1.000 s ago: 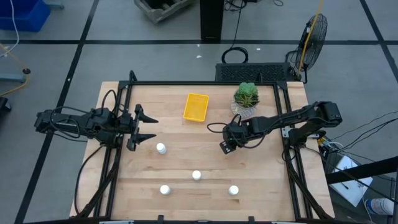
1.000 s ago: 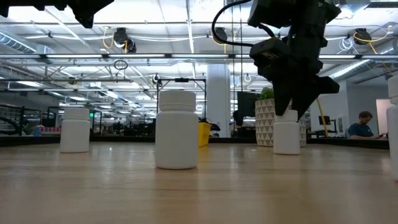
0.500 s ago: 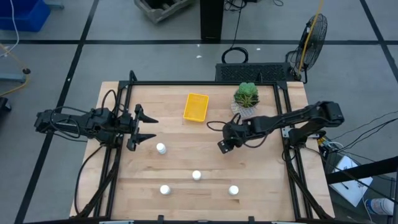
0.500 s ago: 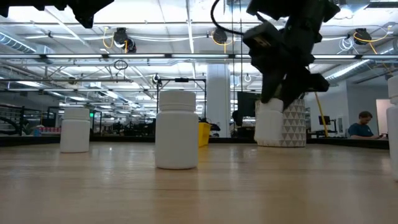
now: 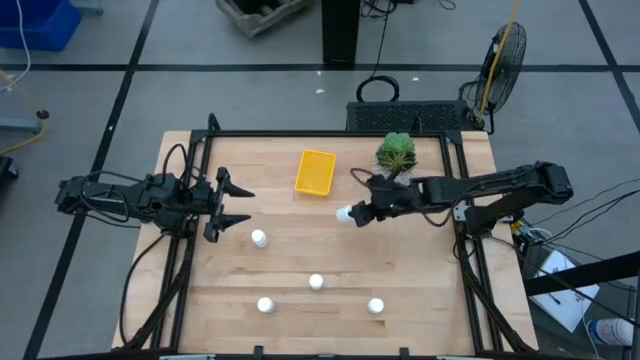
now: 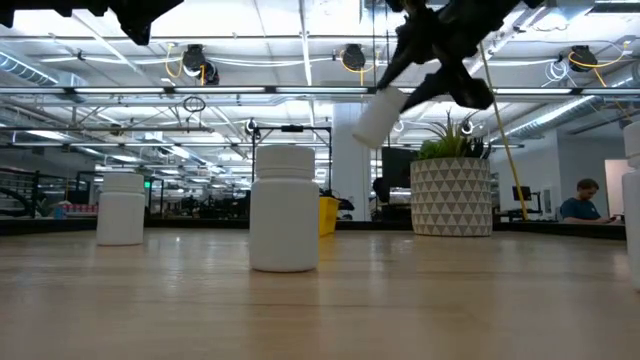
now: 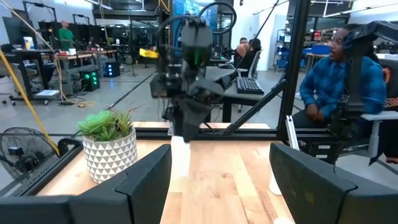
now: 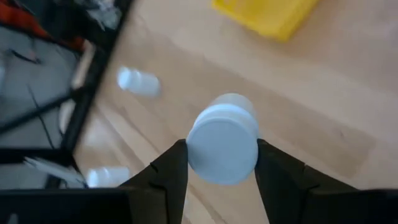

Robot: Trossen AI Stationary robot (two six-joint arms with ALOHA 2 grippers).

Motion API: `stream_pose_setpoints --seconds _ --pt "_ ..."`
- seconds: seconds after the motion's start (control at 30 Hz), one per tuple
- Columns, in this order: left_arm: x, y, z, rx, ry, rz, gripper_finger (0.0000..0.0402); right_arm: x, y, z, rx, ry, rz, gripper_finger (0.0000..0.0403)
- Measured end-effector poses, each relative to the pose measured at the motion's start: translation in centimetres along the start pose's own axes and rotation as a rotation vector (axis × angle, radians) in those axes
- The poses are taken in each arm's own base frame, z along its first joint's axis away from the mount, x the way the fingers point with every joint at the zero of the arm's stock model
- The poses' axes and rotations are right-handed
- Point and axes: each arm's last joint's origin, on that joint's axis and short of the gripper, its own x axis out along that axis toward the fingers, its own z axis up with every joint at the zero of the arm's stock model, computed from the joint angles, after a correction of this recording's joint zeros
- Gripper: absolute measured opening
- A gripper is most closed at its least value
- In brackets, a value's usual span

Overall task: Pick and place pill bottles into a basket
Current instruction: Put the white pill bottle into the yellow basket

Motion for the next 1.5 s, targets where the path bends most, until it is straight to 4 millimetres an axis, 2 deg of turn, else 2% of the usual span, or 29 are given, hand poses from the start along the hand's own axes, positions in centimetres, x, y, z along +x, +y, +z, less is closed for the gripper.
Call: stream_pose_setpoints --seconds 0.4,0.67,0.87,1.0,1.2,1.5 --pt "0.0 0.1 0.2 0.002 -0.021 0.019 0.0274 -2.8 1.8 3.1 -0.033 -0.315 0.187 0.0147" --pt "0.0 0.1 0.2 -0.001 -0.022 0.025 0.0274 -5.2 4.0 6.5 -0.149 -0.505 0.163 0.0147" --pt "0.0 0.1 0.2 -0.001 -0.022 0.026 0.0274 -7.4 4.8 9.4 -0.216 -0.631 0.133 0.0147" --pt "0.0 0.1 0.2 -0.001 -0.021 0.026 0.0274 -8.1 5.2 11.0 -0.245 -0.664 0.093 0.0147" --pt "0.0 0.1 0.2 -0.008 -0.021 0.026 0.0273 -7.4 6.3 12.8 -0.306 -0.563 -0.018 0.0147" --pt "0.0 0.1 0.2 -0.022 -0.019 0.026 0.0274 -3.0 7.1 14.9 -0.336 -0.397 -0.025 0.0145"
